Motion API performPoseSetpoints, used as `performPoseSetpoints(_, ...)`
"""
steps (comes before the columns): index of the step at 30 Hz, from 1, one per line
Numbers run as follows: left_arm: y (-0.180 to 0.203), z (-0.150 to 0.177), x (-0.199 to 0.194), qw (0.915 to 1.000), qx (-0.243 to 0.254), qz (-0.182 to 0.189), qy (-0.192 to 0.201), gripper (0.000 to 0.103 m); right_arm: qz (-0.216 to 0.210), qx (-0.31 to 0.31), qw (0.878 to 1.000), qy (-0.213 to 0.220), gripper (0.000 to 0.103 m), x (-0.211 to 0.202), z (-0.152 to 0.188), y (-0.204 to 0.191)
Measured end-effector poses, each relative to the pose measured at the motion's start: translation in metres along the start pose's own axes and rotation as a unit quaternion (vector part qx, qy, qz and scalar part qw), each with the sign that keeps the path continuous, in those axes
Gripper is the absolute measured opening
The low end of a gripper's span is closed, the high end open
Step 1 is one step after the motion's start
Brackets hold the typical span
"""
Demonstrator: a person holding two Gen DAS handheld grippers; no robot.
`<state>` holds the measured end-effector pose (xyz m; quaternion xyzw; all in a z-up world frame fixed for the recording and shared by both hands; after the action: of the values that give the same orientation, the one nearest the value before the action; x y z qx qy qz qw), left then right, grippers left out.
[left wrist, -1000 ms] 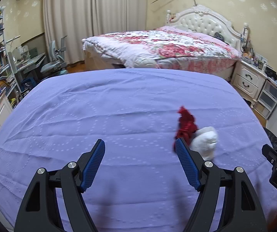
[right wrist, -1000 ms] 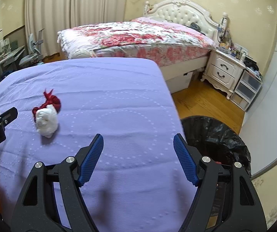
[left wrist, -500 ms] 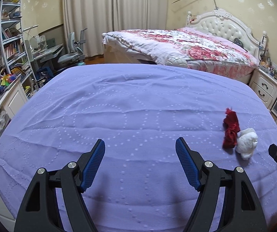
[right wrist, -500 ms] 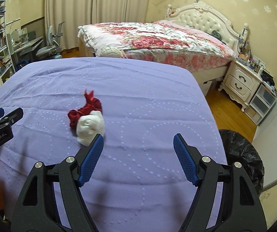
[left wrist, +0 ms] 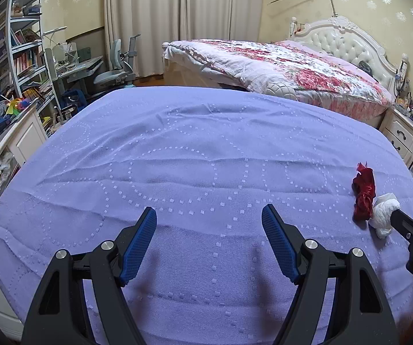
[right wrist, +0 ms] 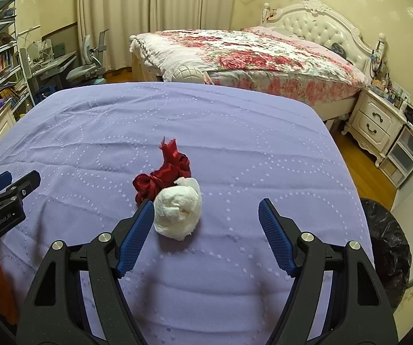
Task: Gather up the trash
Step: 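Move both open tools back over the bed toward the red cloth and tissue, then close the right tool on the white tissue ball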
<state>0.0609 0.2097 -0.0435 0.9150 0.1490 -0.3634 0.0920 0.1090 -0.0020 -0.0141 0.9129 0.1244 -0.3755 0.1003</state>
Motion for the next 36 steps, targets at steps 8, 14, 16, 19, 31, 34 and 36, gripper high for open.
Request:
performPoseSetpoints(8, 0.0, 0.0, 0.004, 1.0, 0.002, 0.0, -0.002, 0.073, -0.008, -0.005, 1.0, -0.012, 0.062, 0.014, -0.002, -0.007)
performPoseSetpoints(14, 0.004, 0.001, 0.006, 1.0, 0.008, -0.001, -0.002, 0.073, -0.023, -0.004, 1.0, -0.009, 0.042, 0.016, -0.003, -0.01)
performPoseSetpoints(16, 0.005, 0.001, 0.006, 1.0, 0.009, -0.001, -0.002, 0.073, -0.026, -0.005, 1.0, -0.008, 0.036, 0.016, -0.003, -0.01)
performPoseSetpoints(19, 0.008, 0.001, 0.006, 0.9999, 0.01, 0.001, -0.003, 0.073, -0.023, -0.005, 1.0, -0.006, 0.032, 0.014, -0.002, -0.007)
performPoseSetpoints(31, 0.031, 0.004, 0.004, 0.9995, 0.024, 0.018, -0.005, 0.073, 0.005, 0.022, 1.0, -0.004, 0.026, 0.006, 0.001, 0.029)
performPoseSetpoints(34, 0.032, 0.004, 0.004, 0.9996, 0.022, 0.018, -0.006, 0.073, -0.001, 0.027, 1.0, -0.003, 0.028, 0.008, 0.0, 0.029)
performPoseSetpoints(36, 0.032, 0.005, 0.004, 0.9996, 0.02, 0.018, -0.008, 0.073, -0.006, 0.026, 1.0, -0.002, 0.042, 0.009, -0.002, 0.027)
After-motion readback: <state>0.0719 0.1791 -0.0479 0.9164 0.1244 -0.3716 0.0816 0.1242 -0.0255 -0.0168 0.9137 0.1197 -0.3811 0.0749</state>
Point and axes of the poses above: each gripper's, at about its wrist camera, not at the fingertips, and x roughly the way its jaws point, y to its right, z to its underside, the point moved 3 cm from there along x, roughly the way its jaws point, and after that the axes turned 4 degrees about -x, right-handed, at the moved point
